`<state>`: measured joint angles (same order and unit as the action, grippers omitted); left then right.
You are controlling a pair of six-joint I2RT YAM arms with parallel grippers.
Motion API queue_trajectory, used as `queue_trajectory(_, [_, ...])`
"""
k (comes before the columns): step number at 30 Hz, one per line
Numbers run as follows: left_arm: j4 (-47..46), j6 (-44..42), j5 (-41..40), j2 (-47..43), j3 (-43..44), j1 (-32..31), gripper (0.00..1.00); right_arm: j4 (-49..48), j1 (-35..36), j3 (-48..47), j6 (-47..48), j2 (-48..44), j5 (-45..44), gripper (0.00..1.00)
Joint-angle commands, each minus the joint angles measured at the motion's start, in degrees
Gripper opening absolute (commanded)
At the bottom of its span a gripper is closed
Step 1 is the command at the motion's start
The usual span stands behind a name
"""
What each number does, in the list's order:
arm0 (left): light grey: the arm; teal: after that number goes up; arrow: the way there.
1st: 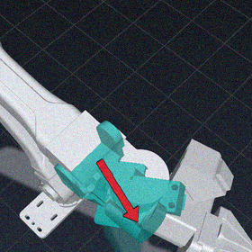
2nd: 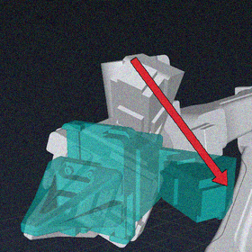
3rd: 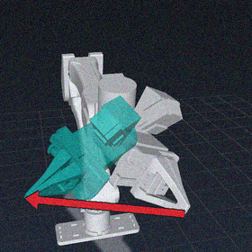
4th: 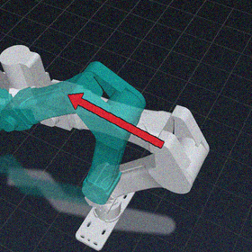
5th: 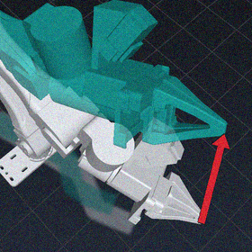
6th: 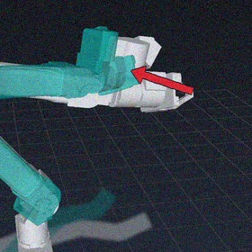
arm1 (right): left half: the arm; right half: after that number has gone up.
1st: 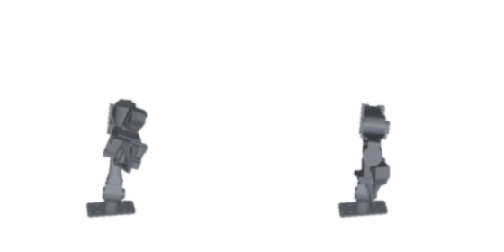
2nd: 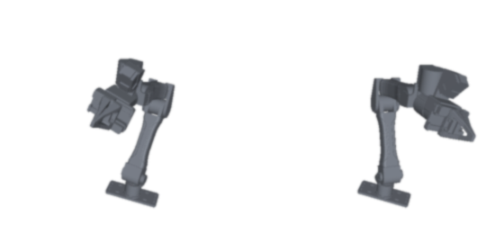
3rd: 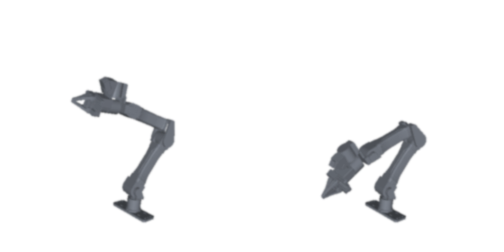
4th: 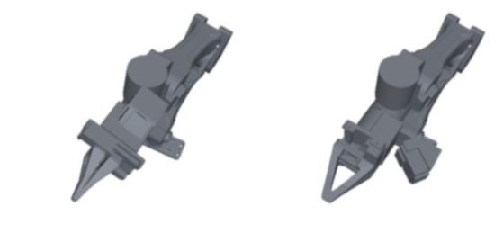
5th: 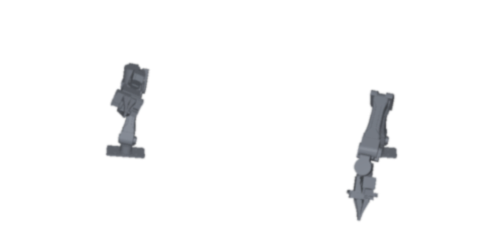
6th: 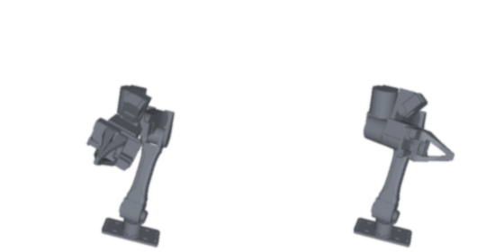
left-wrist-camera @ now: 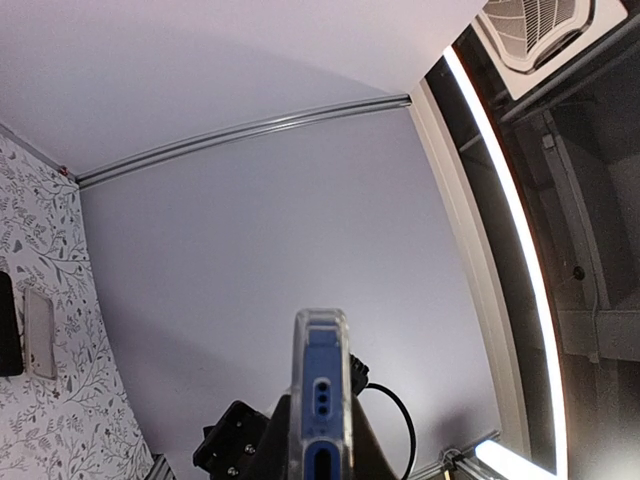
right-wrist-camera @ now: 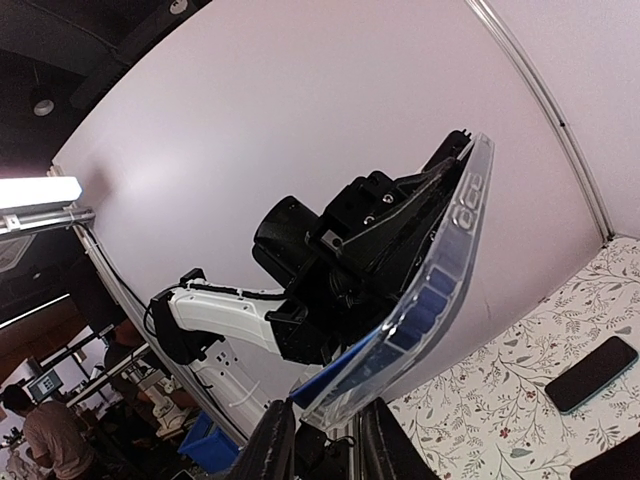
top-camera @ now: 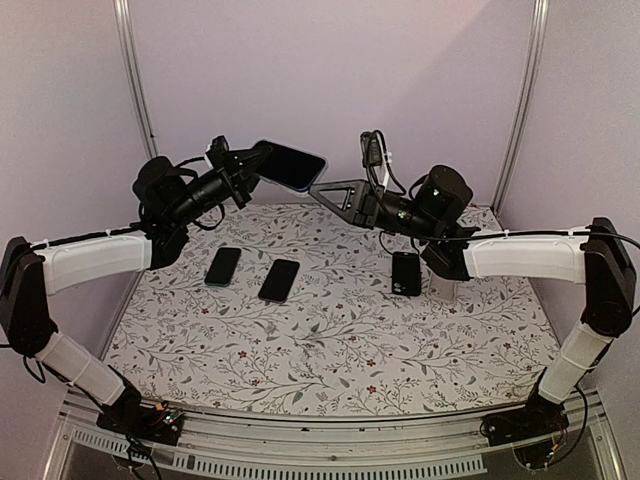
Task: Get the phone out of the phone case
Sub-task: Remove the bottom left corner of the phone case from the phone.
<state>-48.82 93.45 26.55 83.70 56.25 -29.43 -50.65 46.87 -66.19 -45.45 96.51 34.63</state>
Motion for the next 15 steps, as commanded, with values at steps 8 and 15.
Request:
queue_trajectory(8, [-5.0, 0.2, 0.9, -0.6, 0.6, -0.7, 0.00, 0.2, 0.3, -2.9, 0.4, 0.7, 0.7, 0.08])
queue_trajectory(15, [-7.1, 0.5, 3.4, 0.1, 1.8, -0.7, 0.00, 9.9, 0.3, -5.6, 2.6, 1.5, -1.3, 0.00])
